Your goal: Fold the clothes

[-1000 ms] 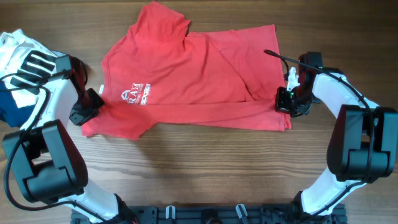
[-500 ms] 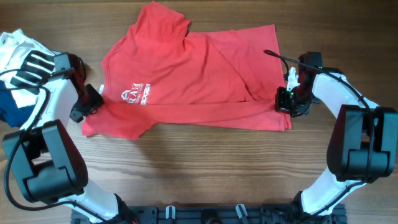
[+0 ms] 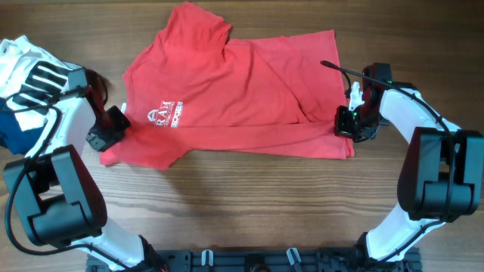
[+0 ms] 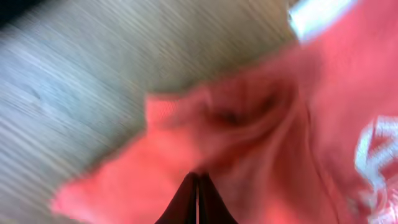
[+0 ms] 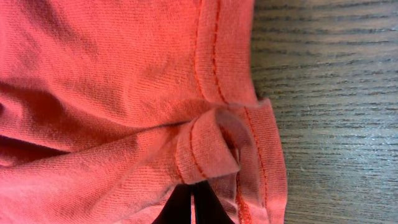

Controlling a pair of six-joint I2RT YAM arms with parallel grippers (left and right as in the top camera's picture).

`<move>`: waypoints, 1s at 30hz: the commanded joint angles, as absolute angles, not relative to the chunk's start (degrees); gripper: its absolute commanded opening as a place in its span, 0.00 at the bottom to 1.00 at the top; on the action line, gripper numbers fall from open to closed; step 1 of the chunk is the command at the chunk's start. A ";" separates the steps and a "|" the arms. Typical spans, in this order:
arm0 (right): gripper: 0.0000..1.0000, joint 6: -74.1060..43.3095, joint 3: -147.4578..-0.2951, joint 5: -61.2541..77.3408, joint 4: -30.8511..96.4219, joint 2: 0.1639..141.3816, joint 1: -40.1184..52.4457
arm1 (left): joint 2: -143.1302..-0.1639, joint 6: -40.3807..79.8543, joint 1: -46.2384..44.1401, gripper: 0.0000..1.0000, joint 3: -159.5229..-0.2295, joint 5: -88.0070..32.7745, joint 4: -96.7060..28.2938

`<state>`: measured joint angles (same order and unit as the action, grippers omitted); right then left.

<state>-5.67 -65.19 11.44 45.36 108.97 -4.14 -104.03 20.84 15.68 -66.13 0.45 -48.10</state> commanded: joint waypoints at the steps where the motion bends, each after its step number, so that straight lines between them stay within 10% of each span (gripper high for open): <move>1: 0.04 -4.49 -62.87 4.91 46.98 112.75 -4.08 | -98.19 17.67 14.81 0.04 -69.73 -10.87 -55.24; 13: 0.04 -5.13 -62.87 4.93 47.46 112.75 -4.08 | -93.36 13.93 -10.96 0.43 -65.93 -2.87 -62.43; 30: 0.04 -5.10 -62.87 4.91 47.59 112.75 -4.08 | -100.88 18.48 -14.09 0.52 -56.14 7.01 -49.58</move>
<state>-5.69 -65.25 10.92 46.28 108.97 -4.03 -98.04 17.50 -13.89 -57.12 4.95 -51.18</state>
